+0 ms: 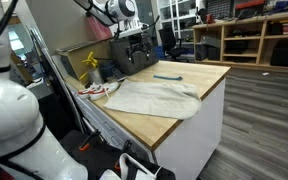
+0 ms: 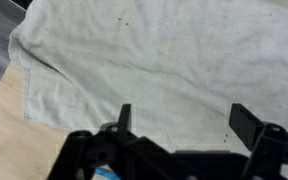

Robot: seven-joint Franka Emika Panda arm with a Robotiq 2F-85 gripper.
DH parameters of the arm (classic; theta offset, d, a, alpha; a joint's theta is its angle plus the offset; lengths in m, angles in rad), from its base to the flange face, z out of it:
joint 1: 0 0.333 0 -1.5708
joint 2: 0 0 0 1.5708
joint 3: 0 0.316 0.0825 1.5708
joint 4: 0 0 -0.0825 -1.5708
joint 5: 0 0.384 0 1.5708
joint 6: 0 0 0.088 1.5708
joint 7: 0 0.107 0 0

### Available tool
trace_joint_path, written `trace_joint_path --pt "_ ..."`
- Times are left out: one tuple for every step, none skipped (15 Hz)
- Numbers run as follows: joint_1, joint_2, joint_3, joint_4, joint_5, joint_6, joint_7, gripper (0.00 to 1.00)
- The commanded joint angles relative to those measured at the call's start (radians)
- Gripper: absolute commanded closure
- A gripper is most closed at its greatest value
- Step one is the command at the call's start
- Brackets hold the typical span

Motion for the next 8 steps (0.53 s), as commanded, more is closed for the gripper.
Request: trace_joint_path --pt "0.022 -0.048 0.002 -0.027 -0.028 -0.048 0.127 0.00" --pt "0.025 -0.051 0.002 -0.028 -0.028 -0.050 0.158 0.00" --pt "0.029 -0.055 0.001 -0.028 -0.028 -0.055 0.186 0.00" --pt "0.031 -0.059 0.001 -0.030 -0.027 -0.057 0.207 0.00" --pt "0.034 -0.062 0.000 -0.033 -0.026 -0.054 0.235 0.00" --pt "0.035 -0.065 -0.001 -0.034 -0.025 -0.053 0.255 0.00" --pt "0.036 -0.068 -0.001 -0.038 -0.025 -0.050 0.271 0.00" --pt "0.037 -0.071 -0.002 -0.044 -0.023 -0.039 0.294 0.00"
